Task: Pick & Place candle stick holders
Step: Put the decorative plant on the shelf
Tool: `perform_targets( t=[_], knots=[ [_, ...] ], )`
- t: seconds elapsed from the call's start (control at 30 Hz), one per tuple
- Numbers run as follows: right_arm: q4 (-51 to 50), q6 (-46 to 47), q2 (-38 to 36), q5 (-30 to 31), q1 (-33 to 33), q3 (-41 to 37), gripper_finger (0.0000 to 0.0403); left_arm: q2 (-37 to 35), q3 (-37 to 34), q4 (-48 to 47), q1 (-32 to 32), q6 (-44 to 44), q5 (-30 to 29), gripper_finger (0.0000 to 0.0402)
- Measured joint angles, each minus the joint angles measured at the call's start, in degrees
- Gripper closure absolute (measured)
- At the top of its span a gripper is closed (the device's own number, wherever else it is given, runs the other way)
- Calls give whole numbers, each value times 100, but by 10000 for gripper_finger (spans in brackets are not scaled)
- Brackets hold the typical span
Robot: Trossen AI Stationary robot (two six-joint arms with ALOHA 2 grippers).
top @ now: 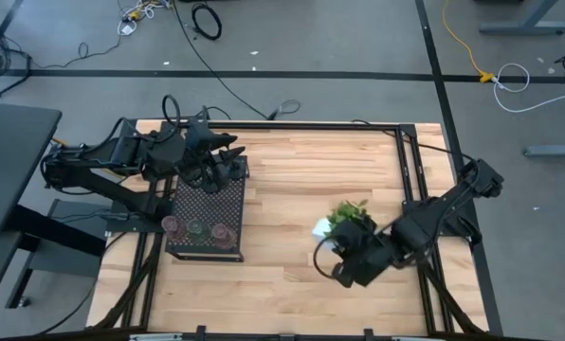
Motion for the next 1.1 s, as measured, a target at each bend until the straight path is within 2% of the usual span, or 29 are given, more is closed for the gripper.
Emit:
perform_targets(
  t=[0.23, 0.53, 0.8, 1.1],
  knots=[
    [1141, -1643, -52, 1, -559, 0, 403, 0, 0, 1, 1, -13, 2, 239],
    [3094, -3324, -49, -461, -1188, 0, 403, 0, 0, 2, 0, -13, 2, 239],
    [4087, -3920, -38, -743, -1487, 0, 403, 0, 0, 4, 1, -17, 2, 239],
    [5074, -4199, 458, -1145, -1829, 2, 403, 0, 0, 6, 0, -17, 2, 239]
  ],
)
